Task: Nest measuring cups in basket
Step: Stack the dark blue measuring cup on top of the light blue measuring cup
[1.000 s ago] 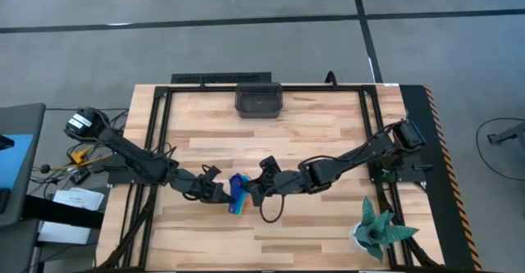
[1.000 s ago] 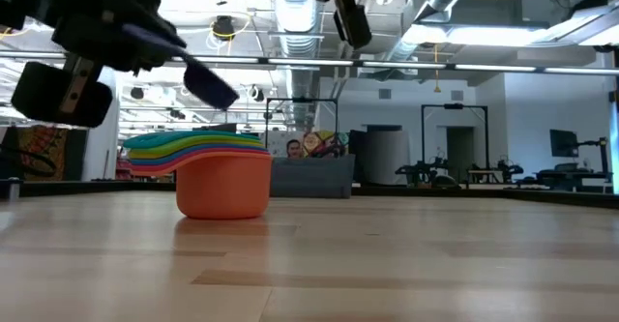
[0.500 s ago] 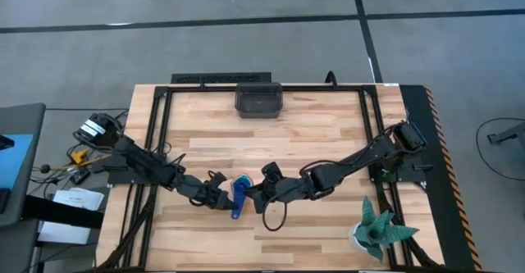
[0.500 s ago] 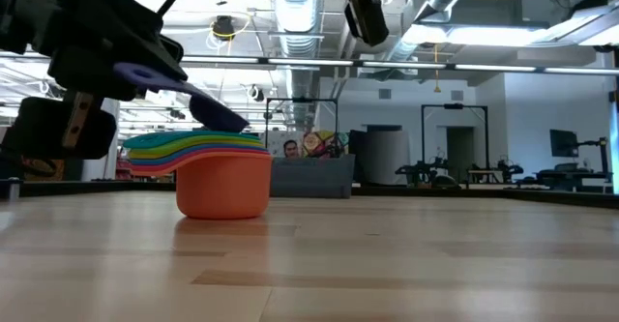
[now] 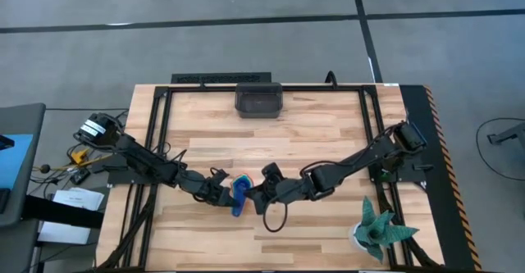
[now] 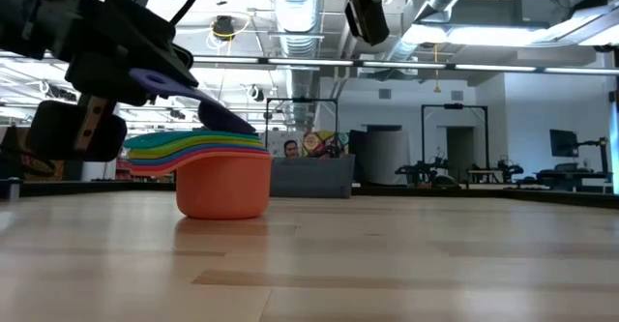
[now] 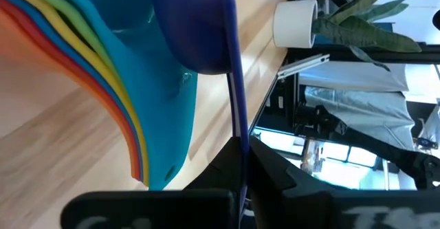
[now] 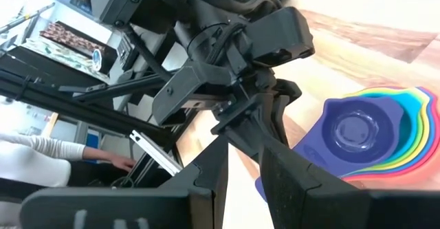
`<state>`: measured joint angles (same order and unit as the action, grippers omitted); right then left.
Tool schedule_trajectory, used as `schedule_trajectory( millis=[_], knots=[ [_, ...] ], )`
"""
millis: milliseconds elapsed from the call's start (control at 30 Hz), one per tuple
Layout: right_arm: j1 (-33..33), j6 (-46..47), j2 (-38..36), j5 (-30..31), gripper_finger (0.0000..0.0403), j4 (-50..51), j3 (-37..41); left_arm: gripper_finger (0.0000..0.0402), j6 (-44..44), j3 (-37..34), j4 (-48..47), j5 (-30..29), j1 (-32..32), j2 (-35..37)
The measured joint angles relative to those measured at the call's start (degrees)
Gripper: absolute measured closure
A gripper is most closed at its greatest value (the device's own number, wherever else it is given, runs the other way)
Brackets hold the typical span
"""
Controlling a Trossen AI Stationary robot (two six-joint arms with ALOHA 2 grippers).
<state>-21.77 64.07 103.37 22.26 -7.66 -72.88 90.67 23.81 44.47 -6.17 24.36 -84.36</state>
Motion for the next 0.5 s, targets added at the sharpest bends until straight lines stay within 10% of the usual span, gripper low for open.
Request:
schedule_trajectory(
  millis=[500],
  knots=[
    [-0.33, 0.61, 0.00, 0.00, 0.0296, 0.02, 0.00, 0.0325, 0.55, -0.02, -1.43, 3.26, 0.00, 0.00]
  ],
)
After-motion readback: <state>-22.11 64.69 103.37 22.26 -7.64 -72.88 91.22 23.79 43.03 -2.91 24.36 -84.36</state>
